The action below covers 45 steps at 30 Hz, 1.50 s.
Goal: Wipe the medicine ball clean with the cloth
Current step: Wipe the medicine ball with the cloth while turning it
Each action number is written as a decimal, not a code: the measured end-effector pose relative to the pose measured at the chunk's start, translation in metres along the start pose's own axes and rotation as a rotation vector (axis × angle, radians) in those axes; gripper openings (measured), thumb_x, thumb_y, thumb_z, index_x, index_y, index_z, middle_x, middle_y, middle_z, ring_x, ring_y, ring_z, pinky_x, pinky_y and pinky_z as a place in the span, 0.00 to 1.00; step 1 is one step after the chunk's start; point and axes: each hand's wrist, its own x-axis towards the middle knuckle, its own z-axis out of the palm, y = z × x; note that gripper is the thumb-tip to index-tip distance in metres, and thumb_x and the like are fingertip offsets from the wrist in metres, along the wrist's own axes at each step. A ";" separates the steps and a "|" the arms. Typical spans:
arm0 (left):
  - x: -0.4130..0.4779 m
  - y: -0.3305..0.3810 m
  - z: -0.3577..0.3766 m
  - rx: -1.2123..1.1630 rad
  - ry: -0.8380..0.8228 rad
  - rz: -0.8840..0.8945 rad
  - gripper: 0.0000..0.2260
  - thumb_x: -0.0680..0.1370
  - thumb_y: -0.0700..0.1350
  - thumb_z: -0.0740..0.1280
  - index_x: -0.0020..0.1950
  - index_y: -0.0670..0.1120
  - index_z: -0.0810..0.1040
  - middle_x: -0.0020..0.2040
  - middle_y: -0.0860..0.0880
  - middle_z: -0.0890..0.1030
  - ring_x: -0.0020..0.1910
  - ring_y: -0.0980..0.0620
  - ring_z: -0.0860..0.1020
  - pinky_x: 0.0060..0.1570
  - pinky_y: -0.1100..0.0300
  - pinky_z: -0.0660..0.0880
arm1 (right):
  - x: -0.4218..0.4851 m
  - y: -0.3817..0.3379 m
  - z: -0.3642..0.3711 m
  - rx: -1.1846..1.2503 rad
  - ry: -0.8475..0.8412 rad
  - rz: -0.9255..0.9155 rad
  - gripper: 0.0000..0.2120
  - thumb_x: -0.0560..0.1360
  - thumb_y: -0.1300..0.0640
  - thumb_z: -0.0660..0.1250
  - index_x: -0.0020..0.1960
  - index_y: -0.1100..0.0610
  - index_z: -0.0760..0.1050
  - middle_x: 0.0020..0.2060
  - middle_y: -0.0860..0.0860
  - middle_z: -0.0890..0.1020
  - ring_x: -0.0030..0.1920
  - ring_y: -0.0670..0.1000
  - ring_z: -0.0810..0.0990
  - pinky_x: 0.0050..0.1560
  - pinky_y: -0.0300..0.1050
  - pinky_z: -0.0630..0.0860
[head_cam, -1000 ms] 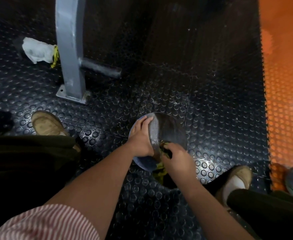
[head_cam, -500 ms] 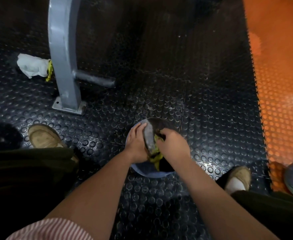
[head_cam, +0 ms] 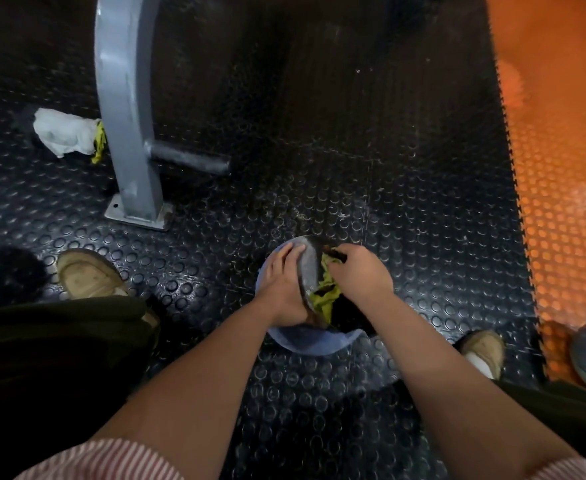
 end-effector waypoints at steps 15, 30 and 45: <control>0.010 0.017 0.005 0.100 0.000 0.009 0.54 0.70 0.51 0.75 0.78 0.47 0.35 0.79 0.50 0.38 0.77 0.49 0.36 0.75 0.56 0.36 | -0.034 0.024 0.015 -0.128 0.088 -0.101 0.17 0.77 0.57 0.61 0.65 0.50 0.74 0.57 0.52 0.75 0.54 0.56 0.77 0.50 0.47 0.73; 0.001 0.011 -0.001 0.097 -0.074 -0.081 0.55 0.70 0.45 0.75 0.78 0.51 0.33 0.78 0.51 0.35 0.77 0.49 0.35 0.74 0.56 0.39 | -0.018 0.015 0.021 -0.084 0.172 -0.171 0.13 0.80 0.54 0.58 0.59 0.55 0.77 0.47 0.53 0.74 0.47 0.58 0.78 0.42 0.47 0.72; -0.006 0.003 -0.003 0.035 -0.042 -0.119 0.51 0.72 0.39 0.71 0.77 0.51 0.34 0.78 0.49 0.35 0.77 0.49 0.37 0.74 0.57 0.40 | -0.021 -0.004 0.023 -0.141 0.147 -0.193 0.16 0.79 0.56 0.58 0.65 0.50 0.75 0.54 0.53 0.74 0.48 0.57 0.78 0.42 0.47 0.73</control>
